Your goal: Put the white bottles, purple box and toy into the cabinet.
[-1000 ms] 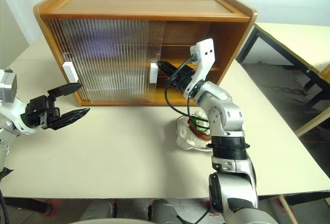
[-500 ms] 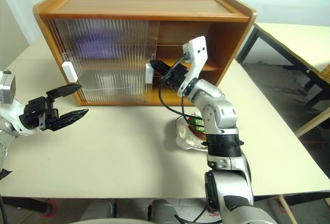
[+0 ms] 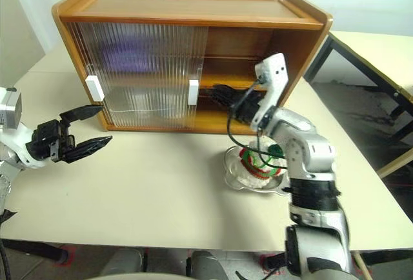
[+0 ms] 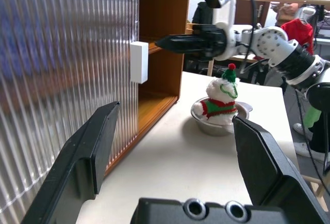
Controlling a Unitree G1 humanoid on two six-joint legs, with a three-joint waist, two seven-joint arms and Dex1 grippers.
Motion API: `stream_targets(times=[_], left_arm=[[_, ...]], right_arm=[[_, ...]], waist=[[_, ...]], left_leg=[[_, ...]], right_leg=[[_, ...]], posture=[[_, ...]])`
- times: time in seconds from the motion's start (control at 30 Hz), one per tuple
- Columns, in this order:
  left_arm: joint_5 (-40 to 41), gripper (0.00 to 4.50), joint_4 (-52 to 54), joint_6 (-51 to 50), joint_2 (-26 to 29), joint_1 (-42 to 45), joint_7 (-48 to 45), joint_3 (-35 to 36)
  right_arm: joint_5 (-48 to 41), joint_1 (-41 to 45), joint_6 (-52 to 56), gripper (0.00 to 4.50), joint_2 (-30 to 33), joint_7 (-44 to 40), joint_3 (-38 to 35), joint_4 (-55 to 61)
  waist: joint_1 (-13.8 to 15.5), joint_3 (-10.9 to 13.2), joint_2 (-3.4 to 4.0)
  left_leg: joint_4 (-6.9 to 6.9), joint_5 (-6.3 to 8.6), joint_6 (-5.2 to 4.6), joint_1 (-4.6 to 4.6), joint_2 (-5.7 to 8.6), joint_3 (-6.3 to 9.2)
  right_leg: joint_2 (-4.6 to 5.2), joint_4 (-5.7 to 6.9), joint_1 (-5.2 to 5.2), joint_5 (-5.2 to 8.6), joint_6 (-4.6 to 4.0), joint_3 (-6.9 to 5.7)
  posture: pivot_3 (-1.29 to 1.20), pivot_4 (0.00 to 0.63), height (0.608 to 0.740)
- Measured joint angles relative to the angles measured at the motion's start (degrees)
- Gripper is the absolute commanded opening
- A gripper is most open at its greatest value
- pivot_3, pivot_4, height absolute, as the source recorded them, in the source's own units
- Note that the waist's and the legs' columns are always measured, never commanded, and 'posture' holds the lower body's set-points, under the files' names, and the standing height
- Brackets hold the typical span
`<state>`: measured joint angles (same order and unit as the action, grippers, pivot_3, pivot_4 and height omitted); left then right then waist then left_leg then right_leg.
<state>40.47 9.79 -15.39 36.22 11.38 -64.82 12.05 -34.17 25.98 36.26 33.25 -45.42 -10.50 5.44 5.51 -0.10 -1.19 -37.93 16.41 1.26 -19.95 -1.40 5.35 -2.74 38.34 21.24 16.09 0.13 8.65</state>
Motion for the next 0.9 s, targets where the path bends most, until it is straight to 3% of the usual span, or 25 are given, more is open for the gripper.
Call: stream_targets(times=[0.17,0.2,0.4,0.57,0.9], left_arm=[[0.0,4.50,-0.9,-0.4,0.0,0.8,-0.8,-0.4],[0.0,4.50,-1.0,-0.5,0.1,0.9,-0.9,-0.5],[1.7,4.50,-1.2,-1.4,-1.4,1.5,0.2,0.1],[2.4,4.50,-0.9,-2.6,-1.7,1.6,0.7,0.0],[2.3,4.50,-0.8,-3.6,-1.1,1.8,0.8,-0.2]], right_arm=[[-8.8,-5.3,7.3,4.35,9.2,-5.4,-6.2,6.9],[-10.6,-6.5,8.8,4.47,11.9,-6.7,-8.1,7.7],[-15.2,-18.1,13.3,4.47,23.7,-13.0,-21.4,9.6],[-12.9,-29.5,12.2,4.47,24.2,-15.7,-24.6,9.9],[-12.9,-34.0,11.5,4.47,21.8,-13.2,-26.5,14.1]], waist=[[0.1,0.0,-0.02],[0.1,0.0,-0.03],[0.1,0.0,-0.31],[-0.3,0.1,-0.31],[-1.4,0.1,-0.33]], left_leg=[[-0.02,-0.05,0.08,0.00,0.03,-0.40],[-0.02,-0.05,0.07,0.00,0.03,-0.43],[-0.03,0.02,-0.04,0.05,0.00,-0.60],[-0.03,0.08,-0.14,0.08,0.02,-0.89],[-0.11,0.20,-0.35,0.21,0.04,-1.07]], right_leg=[[-0.02,0.01,-0.02,0.09,0.00,0.00],[-0.02,0.01,-0.03,0.11,0.00,-0.01],[0.00,0.01,-0.12,0.26,-0.04,-0.02],[-0.01,0.02,-0.10,0.44,0.34,-0.02],[-0.08,0.02,-0.21,0.41,0.52,-0.06]], posture=[[0.12,0.004,0.740],[0.12,0.004,0.740],[0.12,0.006,0.740],[0.11,0.008,0.740],[0.10,0.004,0.740]])
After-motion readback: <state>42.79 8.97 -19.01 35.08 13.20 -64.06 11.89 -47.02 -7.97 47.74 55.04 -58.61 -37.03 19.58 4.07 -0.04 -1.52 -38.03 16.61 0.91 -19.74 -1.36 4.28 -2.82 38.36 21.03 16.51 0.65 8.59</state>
